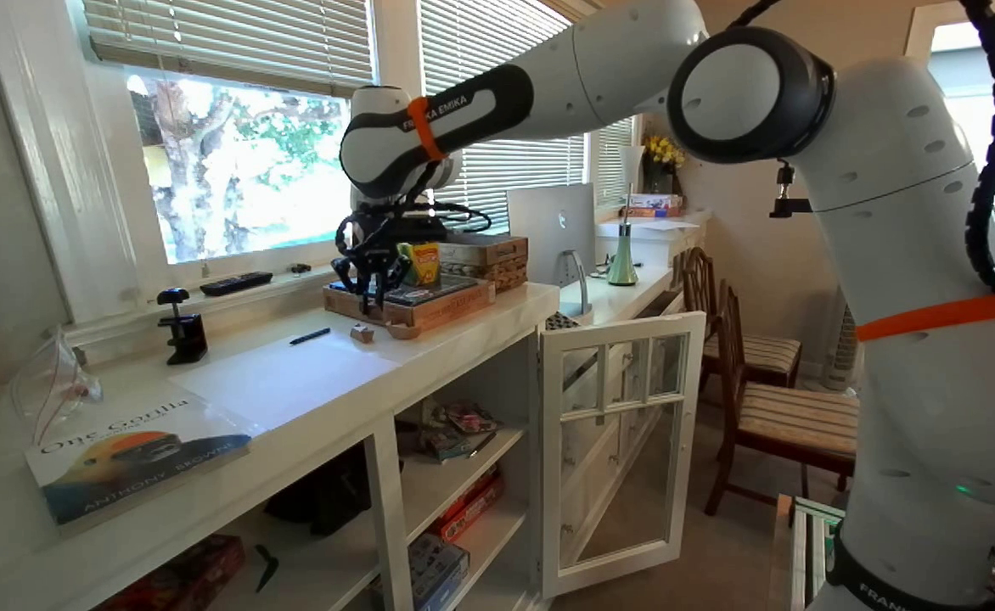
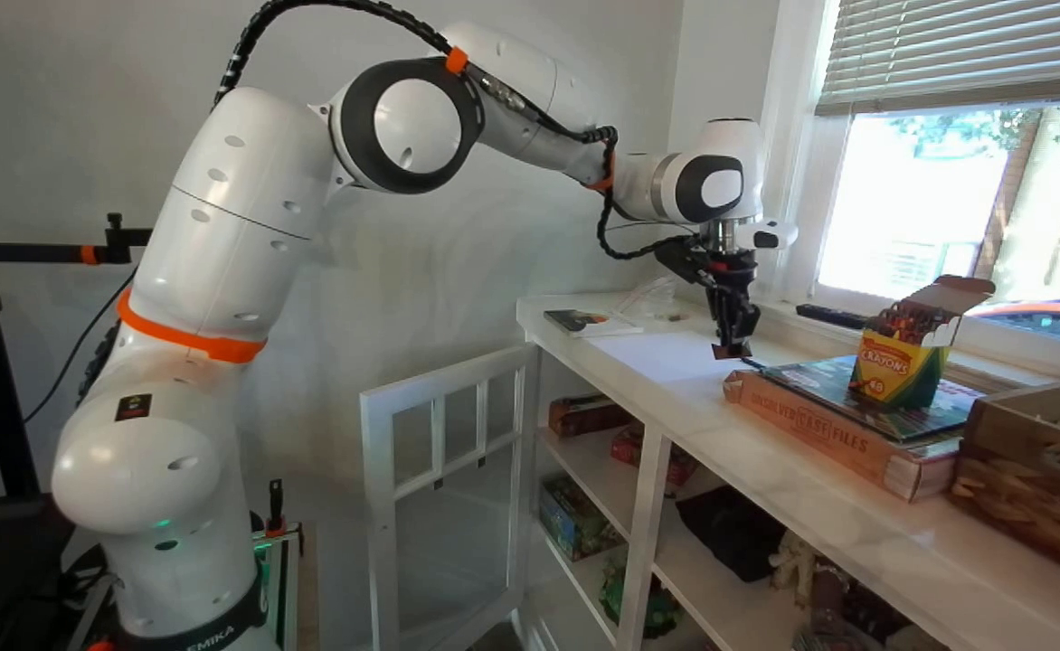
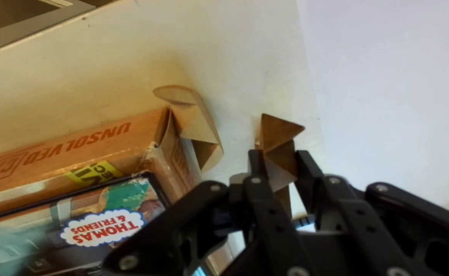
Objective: Put the dark brown wooden block on the light brown wooden block on the left
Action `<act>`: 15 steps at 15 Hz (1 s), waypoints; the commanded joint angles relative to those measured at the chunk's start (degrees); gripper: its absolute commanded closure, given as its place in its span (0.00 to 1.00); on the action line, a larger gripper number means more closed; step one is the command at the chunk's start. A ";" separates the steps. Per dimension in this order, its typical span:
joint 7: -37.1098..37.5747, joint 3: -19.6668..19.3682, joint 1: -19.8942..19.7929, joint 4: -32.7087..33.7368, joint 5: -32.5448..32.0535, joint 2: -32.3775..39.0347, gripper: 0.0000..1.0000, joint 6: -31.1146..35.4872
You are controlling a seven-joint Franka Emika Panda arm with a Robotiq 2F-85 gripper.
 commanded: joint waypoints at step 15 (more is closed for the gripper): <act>-4.18 -0.26 0.44 9.86 -1.19 8.55 0.94 0.30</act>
